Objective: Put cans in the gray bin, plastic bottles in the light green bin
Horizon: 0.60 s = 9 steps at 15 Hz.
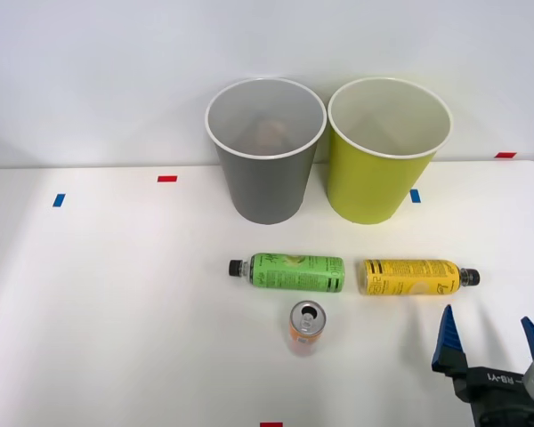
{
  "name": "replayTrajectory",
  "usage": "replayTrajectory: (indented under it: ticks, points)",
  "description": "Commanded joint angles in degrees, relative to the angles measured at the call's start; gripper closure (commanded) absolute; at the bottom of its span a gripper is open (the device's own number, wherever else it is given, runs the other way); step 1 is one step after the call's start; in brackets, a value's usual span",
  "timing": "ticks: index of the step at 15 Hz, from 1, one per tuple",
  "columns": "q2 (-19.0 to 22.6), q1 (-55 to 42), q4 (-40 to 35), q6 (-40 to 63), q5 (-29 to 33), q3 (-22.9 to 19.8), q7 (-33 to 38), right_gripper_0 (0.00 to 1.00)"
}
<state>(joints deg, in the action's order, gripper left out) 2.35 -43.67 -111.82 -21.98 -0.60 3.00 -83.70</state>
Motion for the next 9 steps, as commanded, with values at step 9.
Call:
replayTrajectory:
  ticks: [9]
  points:
    - [7.5, -13.5, 0.1, -11.2, -2.4, 8.0, -4.6, 0.00]
